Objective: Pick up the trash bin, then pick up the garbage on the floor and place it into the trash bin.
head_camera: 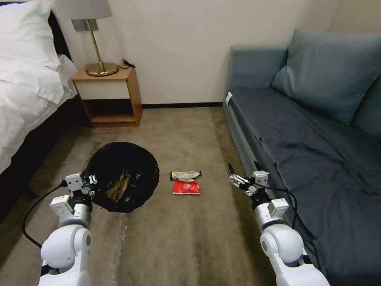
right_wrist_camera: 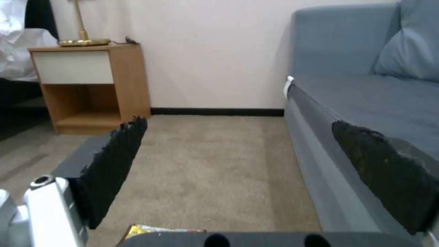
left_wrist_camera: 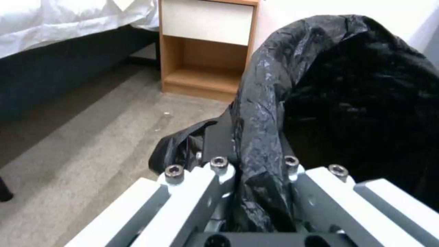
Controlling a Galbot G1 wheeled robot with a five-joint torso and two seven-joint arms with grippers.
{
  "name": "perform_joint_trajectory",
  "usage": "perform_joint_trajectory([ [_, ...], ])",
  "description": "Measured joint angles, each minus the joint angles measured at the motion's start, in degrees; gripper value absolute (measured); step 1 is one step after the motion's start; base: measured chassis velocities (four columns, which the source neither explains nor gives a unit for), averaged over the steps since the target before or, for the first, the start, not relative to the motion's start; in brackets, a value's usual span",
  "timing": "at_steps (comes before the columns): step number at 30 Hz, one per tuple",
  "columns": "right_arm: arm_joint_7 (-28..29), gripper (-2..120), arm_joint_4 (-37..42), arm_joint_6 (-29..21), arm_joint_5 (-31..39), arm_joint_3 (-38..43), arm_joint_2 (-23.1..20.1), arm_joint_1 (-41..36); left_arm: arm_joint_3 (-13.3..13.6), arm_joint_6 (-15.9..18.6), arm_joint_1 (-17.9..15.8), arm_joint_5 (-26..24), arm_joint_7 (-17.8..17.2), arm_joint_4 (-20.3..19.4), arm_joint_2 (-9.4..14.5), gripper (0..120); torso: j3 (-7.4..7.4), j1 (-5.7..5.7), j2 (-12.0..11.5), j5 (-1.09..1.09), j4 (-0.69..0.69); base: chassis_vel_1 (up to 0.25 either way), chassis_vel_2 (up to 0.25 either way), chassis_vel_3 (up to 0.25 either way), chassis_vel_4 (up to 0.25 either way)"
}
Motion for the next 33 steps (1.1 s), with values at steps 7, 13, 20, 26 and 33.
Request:
perform_joint_trajectory([
  [7, 0.4, 100, -0.1, 0.1, 0.2, -0.8, 0.1, -0.1, 0.1, -0.1, 0.2, 0.3, 0.0, 0.0, -0.1, 4, 0.00, 0.00, 0.0, 0.00, 0.00, -0.107, 0.115, 0.103, -0.113],
  [13, 0.6, 100, -0.7, 0.2, -0.7, -2.8, 0.3, -0.4, 0.1, -0.3, 0.3, 1.0, 0.0, 0.2, -0.3, 4, 0.00, 0.00, 0.0, -0.01, 0.00, -0.109, 0.102, 0.110, -0.096],
  [20, 0.6, 100, -1.4, 0.6, -1.9, -4.7, 0.7, -0.7, 0.0, -0.4, 0.6, 1.0, 0.1, 0.1, -0.4, 4, 0.00, 0.00, 0.0, 0.00, 0.00, -0.105, 0.103, 0.102, -0.088],
  [26, 0.7, 100, -1.5, 0.6, -1.9, -5.4, 0.5, -0.4, -0.2, -0.5, 0.6, 0.9, 0.1, 0.1, -0.3, 4, 0.00, 0.00, 0.0, 0.00, 0.00, -0.112, 0.117, 0.106, -0.113],
  [33, 1.0, 100, -1.5, 0.6, -1.9, -5.7, 0.5, -0.5, 0.0, -0.4, 0.2, 0.8, 0.1, -0.1, -0.1, 4, 0.00, 0.00, 0.0, 0.00, 0.00, -0.109, 0.112, 0.120, -0.117],
])
